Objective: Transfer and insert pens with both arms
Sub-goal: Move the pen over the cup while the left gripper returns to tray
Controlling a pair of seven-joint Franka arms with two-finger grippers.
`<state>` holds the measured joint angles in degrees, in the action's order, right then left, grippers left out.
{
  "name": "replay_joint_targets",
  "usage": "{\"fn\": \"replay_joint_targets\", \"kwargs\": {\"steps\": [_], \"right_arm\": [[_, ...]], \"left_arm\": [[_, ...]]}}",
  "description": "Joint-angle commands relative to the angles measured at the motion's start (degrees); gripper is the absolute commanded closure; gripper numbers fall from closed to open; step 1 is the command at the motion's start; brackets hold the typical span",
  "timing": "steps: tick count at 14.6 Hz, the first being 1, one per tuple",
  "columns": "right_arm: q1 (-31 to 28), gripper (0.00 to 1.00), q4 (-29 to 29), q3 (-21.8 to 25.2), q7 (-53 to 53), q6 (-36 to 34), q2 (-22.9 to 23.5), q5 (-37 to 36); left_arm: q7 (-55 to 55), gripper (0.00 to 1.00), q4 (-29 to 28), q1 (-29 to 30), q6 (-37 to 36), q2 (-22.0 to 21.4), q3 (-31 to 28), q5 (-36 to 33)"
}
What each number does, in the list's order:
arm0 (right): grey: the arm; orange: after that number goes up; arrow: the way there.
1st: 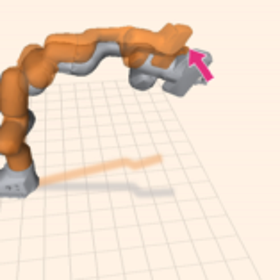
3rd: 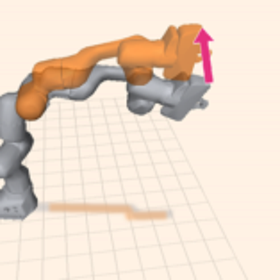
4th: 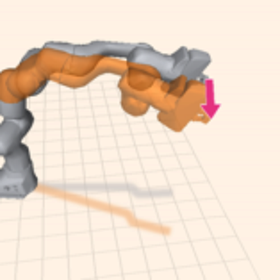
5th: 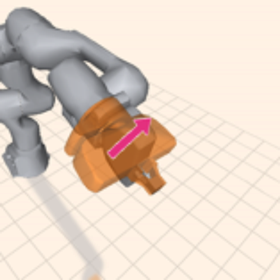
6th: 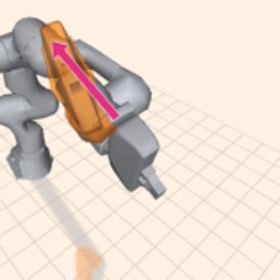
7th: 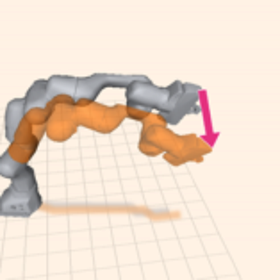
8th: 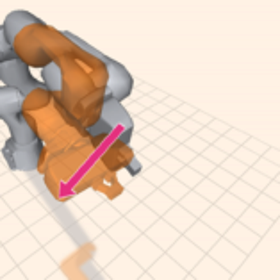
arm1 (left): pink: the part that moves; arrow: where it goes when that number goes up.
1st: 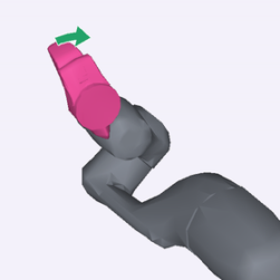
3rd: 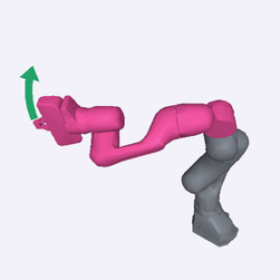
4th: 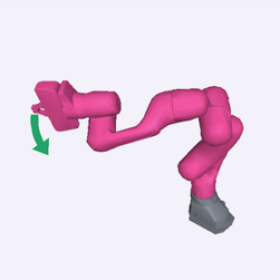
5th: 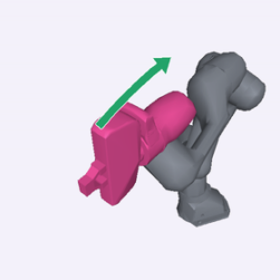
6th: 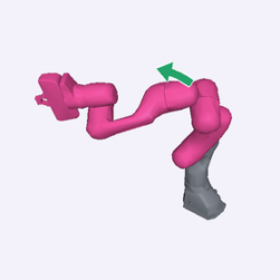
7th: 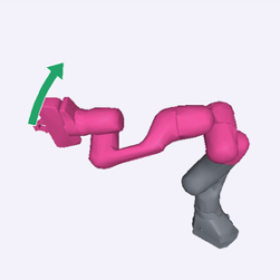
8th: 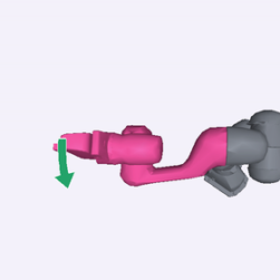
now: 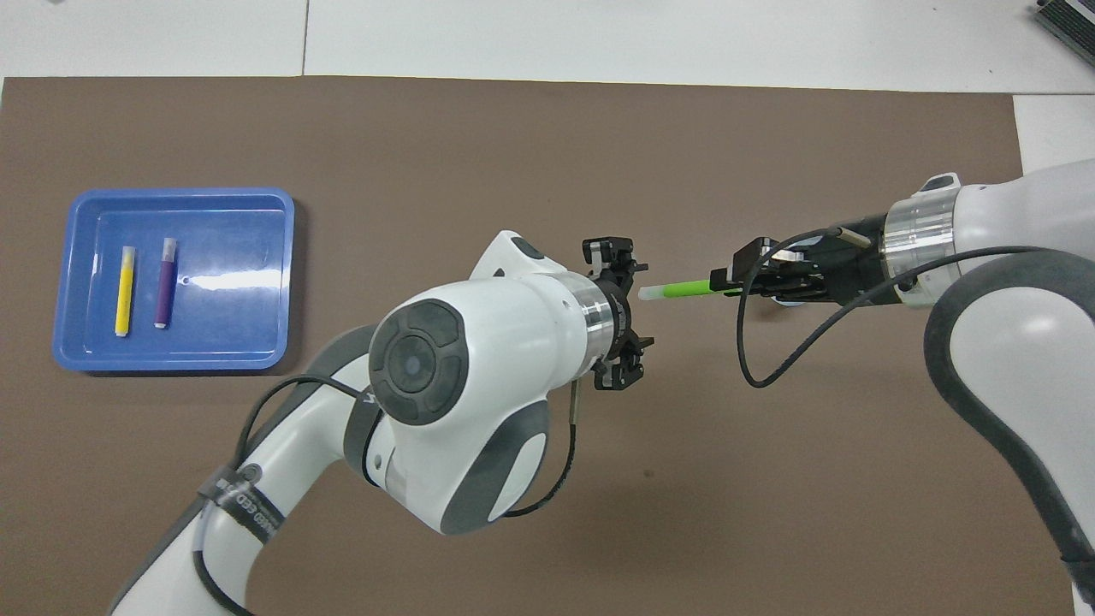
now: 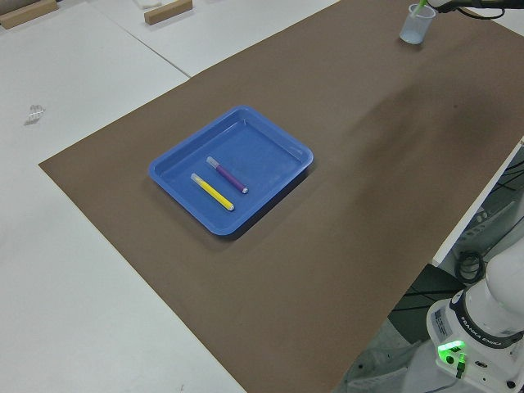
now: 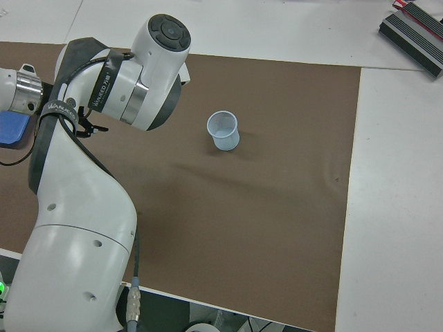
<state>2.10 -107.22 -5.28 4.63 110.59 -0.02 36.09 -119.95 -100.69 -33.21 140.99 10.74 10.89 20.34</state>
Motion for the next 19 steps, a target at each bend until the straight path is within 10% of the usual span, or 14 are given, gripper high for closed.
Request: {"fn": "replay_joint_targets", "kwargs": {"steps": [1, 10, 19], "right_arm": [[-1.4, 1.00, 1.5, -0.3, -1.9, -0.9, 0.6, -5.8], [-7.1, 1.00, 1.7, -0.3, -14.9, -2.8, 1.4, -29.9], [-8.0, 1.00, 6.9, -0.3, -19.2, 1.5, 8.6, -36.6]], "left_arm": [[3.2, 0.10, -0.4, 5.9, -6.3, -3.4, 0.0, 0.0], [34.2, 0.00, -0.5, 22.7, -23.8, -9.4, -0.1, 0.0], [68.5, 0.00, -0.3, 32.1, -34.7, -11.5, -0.4, -6.6]]}}
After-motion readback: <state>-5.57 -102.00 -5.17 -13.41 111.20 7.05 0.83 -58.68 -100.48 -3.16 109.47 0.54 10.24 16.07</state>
